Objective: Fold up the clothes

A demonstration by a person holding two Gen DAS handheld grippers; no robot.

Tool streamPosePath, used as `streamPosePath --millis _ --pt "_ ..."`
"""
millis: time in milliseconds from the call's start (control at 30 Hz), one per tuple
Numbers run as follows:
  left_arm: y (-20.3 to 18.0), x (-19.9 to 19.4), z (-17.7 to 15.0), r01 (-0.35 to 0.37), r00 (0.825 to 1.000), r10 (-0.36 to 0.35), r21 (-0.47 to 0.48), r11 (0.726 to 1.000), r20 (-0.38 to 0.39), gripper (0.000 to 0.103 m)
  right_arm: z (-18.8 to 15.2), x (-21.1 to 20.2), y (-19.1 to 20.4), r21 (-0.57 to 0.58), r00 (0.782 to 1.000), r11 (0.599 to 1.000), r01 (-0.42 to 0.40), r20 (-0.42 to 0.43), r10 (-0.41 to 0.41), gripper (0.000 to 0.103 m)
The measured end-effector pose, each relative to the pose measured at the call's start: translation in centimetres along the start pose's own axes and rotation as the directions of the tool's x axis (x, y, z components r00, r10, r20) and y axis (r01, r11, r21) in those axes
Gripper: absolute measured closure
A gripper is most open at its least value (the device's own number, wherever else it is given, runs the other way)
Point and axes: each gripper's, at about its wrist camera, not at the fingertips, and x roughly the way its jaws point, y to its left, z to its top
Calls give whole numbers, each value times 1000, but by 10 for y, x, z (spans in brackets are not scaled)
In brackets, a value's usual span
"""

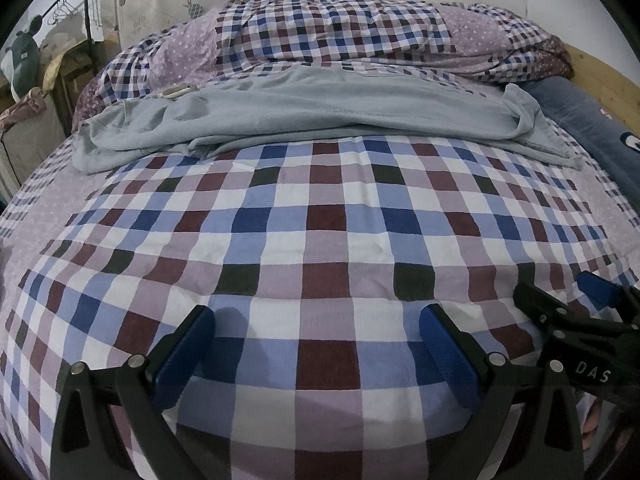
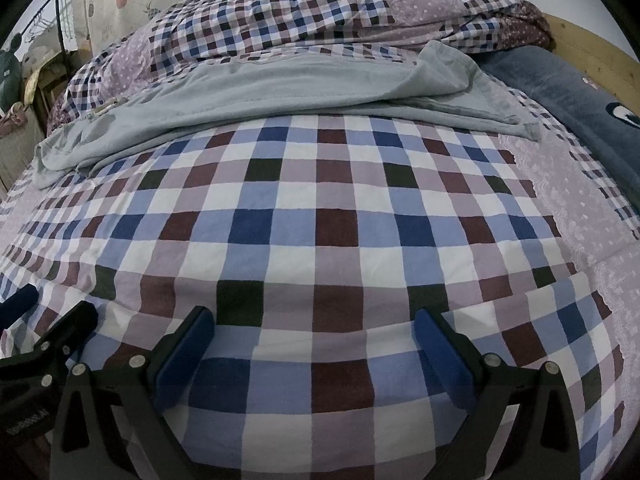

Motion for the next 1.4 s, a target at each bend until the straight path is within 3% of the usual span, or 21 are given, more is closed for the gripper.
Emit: streamPosePath --millis 533,767,933,1033,1133,1400 --pt "9 -2 6 79 997 -79 -30 996 -9 0 3 2 1 19 1000 1000 -15 -10 16 0" --pt "40 -19 23 180 984 -175 -157 971 44 5 10 0 -5 42 998 998 -54 -4 55 0" --pt "67 -45 40 222 970 -195 -204 953 147 7 28 -4 -16 61 996 994 -86 26 84 6" --pt "82 -53 48 237 962 -196 -223 946 188 7 42 -4 -27 95 994 990 -104 42 100 23" --pt "98 -52 51 262 957 -212 -269 927 199 8 56 -3 -40 153 990 979 -135 54 128 33" --pt "117 -43 47 270 959 -220 -334 903 180 14 66 2 -54 258 982 948 -186 69 174 33"
